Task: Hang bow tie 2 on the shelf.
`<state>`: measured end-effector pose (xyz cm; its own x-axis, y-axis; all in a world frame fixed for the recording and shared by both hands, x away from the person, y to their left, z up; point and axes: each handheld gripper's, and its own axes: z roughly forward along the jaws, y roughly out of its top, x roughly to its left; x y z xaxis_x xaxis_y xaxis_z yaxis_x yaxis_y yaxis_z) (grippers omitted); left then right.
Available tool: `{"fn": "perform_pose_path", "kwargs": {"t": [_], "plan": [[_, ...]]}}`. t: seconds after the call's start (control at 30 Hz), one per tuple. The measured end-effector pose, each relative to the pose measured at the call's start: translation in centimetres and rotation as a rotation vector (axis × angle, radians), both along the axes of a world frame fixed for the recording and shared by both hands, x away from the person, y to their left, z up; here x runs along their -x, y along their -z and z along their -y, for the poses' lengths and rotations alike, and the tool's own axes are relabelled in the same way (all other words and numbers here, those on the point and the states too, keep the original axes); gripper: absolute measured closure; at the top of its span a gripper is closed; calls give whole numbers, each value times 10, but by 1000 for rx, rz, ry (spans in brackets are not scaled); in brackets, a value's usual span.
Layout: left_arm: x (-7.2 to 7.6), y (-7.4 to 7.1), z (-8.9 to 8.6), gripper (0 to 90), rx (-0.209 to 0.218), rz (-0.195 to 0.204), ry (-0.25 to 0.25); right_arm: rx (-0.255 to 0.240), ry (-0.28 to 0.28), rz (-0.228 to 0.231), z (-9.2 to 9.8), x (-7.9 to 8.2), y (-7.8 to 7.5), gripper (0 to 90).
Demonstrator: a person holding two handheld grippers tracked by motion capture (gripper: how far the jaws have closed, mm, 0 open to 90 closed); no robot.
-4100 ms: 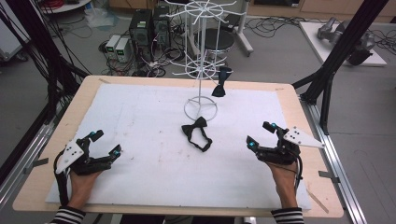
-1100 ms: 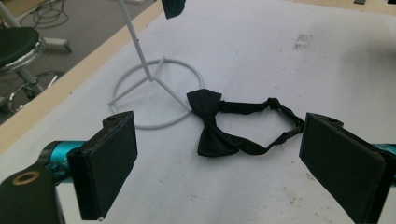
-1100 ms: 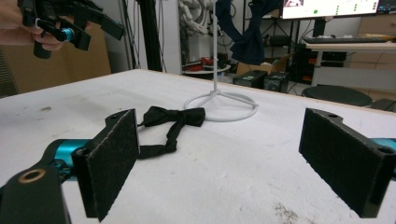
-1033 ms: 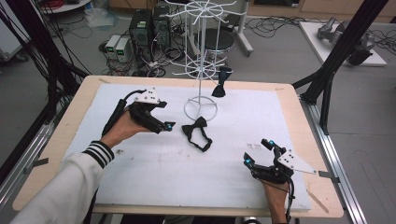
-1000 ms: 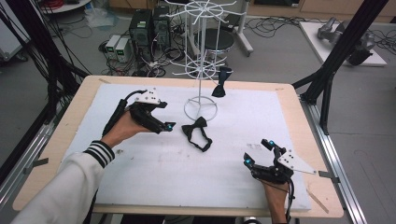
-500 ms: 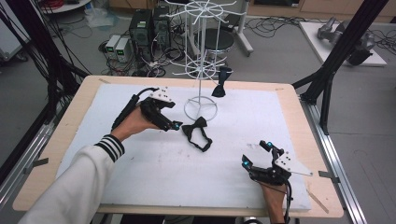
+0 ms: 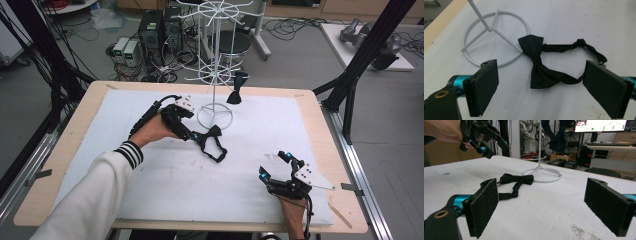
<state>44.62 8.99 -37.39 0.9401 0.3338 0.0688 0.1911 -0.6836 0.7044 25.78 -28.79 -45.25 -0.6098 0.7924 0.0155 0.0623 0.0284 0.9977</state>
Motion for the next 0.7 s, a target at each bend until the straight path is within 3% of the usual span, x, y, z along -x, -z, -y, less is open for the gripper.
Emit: {"fn": "perform_pose_path", "kwargs": {"t": [0.5,0.7], "plan": [[-10,17,27,154,-51,-27,-24,-7,3,1,0,1,0,115],[-13,27,34,172,-111,-46,-39,-8,-2,5,1,1,0,115]]}}
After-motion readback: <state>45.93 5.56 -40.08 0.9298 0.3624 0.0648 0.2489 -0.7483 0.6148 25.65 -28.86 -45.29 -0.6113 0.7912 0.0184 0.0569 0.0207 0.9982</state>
